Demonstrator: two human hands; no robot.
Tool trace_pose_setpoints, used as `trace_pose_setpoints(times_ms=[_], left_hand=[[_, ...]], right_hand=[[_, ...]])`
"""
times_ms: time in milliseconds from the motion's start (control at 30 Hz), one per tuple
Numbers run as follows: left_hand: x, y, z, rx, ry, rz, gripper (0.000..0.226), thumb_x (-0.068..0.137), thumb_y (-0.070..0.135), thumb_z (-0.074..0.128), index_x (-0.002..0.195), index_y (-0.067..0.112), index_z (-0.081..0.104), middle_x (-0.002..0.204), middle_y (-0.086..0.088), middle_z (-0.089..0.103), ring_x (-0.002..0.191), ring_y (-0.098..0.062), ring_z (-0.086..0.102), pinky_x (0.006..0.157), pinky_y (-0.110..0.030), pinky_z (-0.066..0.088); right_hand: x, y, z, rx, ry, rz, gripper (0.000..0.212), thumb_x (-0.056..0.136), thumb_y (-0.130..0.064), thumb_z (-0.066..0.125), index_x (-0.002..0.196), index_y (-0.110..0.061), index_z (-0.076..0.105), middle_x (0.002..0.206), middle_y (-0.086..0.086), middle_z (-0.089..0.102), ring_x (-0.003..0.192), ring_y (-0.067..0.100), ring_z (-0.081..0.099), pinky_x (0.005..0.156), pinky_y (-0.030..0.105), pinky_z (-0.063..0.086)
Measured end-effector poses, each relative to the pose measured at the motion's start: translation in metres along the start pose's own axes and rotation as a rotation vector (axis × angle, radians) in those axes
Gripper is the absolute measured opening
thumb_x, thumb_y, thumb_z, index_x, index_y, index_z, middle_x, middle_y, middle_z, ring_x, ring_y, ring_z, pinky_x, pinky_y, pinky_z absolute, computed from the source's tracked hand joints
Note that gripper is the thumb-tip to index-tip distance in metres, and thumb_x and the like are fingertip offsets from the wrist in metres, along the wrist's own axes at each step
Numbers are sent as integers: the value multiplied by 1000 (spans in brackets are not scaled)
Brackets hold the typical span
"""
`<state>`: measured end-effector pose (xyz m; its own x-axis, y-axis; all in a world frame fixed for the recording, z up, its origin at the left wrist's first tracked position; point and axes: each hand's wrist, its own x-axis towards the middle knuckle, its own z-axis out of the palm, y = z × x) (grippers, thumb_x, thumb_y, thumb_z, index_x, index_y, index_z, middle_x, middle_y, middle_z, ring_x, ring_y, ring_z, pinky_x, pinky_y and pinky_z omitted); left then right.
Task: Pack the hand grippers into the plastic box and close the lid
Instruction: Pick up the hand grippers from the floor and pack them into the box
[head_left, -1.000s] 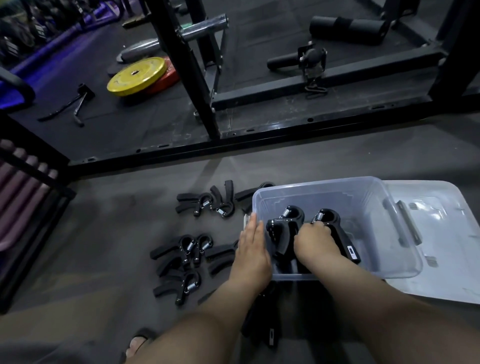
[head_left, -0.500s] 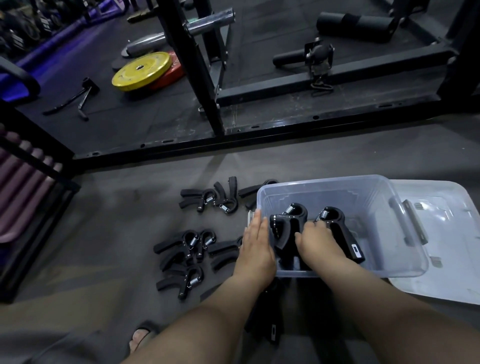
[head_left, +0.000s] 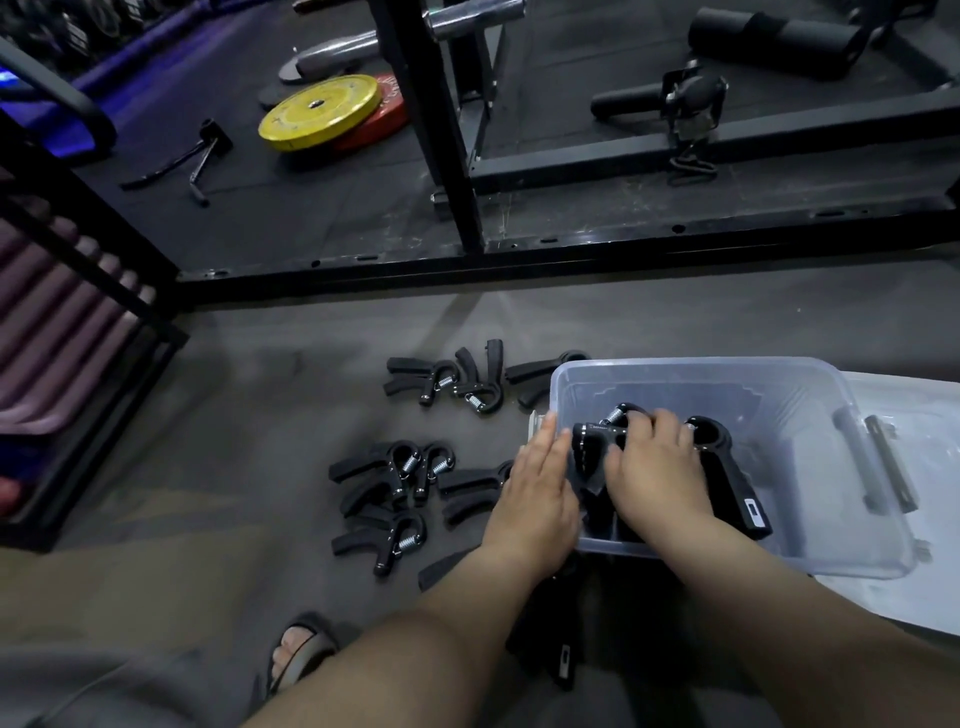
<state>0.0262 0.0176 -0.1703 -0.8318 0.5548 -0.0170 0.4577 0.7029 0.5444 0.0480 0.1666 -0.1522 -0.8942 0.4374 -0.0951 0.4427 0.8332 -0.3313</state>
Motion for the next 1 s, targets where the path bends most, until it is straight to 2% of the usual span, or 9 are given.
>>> trace_pose_setpoints(times_ms=[100,200,300,400,467,567,667,800,1000], left_hand=[[-7,-10,-2,22,10,49,60,99,20,35,155,16,16,163,3,0,149,-5,-2,122,-28,4],[-19,-24,-9,48,50,35,62,97,32,25,154,10,18,162,-3,9,149,-10,5,122,-32,9],[-29,-54,-21,37,118,-185,69,94,44,21,152,7,23,160,-6,17,148,-17,12,121,-28,7],[-32,-100,-34,94,129,-443,57,97,28,38,147,4,32,154,-12,29,143,-26,24,119,-33,15],[-31,-132,-47,140,89,-590,49,91,17,45,138,4,43,144,-12,41,133,-30,35,113,-36,26],[-27,-173,-69,214,-44,-738,37,84,16,49,120,8,54,132,-12,50,124,-33,44,104,-39,37],[-19,-202,-83,232,-104,-826,39,83,17,50,121,13,54,131,-11,52,122,-33,49,101,-39,42],[-9,-218,-77,169,-145,-913,40,85,21,52,125,17,51,132,-10,52,123,-33,49,102,-41,42],[-9,-216,-53,446,-245,-885,49,90,42,59,130,18,44,134,-10,46,126,-30,41,102,-39,33]], right_hand=[[5,-26,4,159,-24,-180,48,95,-27,47,139,-6,45,145,15,38,133,32,33,112,41,26],[4,-54,11,193,-78,-187,57,98,-34,35,148,-7,32,151,12,34,139,28,31,114,39,20],[1,-70,21,173,-168,-107,69,99,-36,38,153,-3,11,158,14,22,144,29,24,115,41,18],[-1,-73,29,211,-177,-89,73,99,-27,39,153,-2,-3,159,14,18,144,28,23,114,42,19],[-3,-72,31,240,-172,-93,72,99,-24,37,154,-3,-6,160,13,15,146,25,20,116,41,17],[-4,-70,35,248,-171,-101,73,99,-24,36,154,-6,-8,162,11,11,148,21,15,118,41,13],[-3,-71,37,273,-166,-107,73,99,-23,38,154,-7,-8,162,11,10,148,20,13,118,41,12],[-4,-70,38,298,-156,-111,75,99,-24,39,154,-7,-8,161,11,12,147,22,16,119,42,13],[-3,-70,40,296,-160,-128,75,99,-25,39,154,-8,-9,160,12,13,145,27,20,118,40,14]])
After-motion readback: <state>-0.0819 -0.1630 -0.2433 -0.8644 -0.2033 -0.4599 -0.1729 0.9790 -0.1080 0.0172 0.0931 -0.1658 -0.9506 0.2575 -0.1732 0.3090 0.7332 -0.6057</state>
